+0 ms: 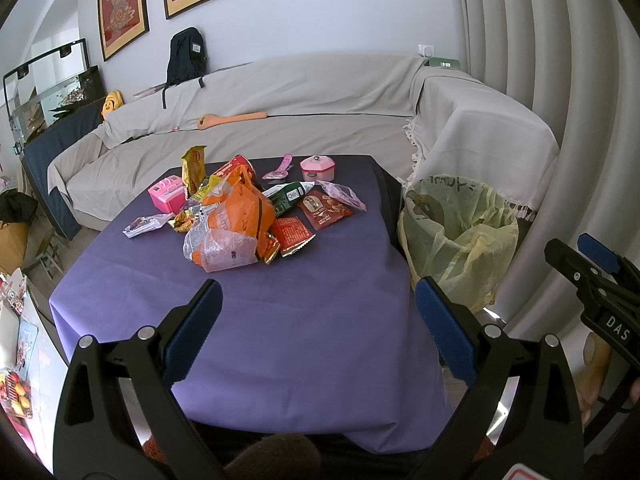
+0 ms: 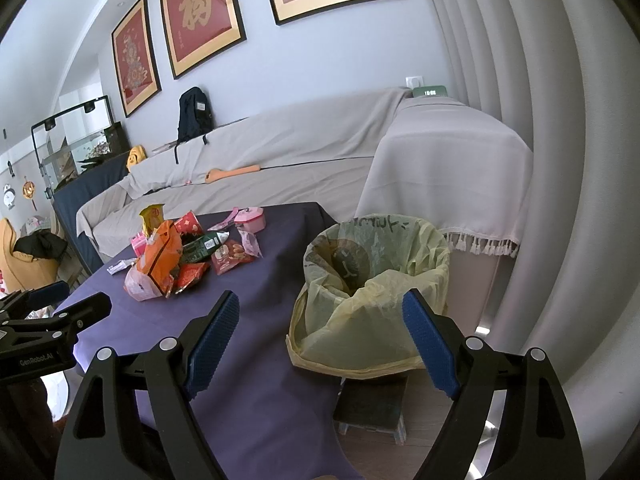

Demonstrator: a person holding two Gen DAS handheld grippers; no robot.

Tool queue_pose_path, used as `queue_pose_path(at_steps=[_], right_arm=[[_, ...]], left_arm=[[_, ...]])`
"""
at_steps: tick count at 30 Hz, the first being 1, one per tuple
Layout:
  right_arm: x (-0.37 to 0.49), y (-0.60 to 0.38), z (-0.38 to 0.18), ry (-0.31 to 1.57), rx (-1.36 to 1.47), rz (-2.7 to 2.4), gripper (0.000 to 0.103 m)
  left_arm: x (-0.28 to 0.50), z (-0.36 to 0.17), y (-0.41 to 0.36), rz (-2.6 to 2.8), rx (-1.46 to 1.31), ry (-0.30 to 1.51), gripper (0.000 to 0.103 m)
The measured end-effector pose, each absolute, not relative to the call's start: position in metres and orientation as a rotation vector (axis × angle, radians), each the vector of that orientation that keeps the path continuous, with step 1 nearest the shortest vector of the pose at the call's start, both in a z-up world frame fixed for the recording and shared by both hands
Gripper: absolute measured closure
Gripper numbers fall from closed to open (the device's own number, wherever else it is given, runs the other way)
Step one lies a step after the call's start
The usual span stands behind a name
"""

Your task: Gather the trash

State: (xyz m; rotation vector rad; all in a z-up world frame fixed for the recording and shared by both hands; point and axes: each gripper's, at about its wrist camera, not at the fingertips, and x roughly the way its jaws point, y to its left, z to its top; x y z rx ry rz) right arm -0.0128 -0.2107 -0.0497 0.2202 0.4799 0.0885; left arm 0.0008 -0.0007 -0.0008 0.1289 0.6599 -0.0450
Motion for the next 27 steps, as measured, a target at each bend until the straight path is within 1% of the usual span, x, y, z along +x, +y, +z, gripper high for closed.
queue_pose_path(at_steps=[27], right_arm=[[-0.0128,-0.2101,-0.0502,0.481,0.219,0.088,0.023]], left_arm=[[0.0,-0.0022,0.0018,-0.046,0.127,0.66,0.011]])
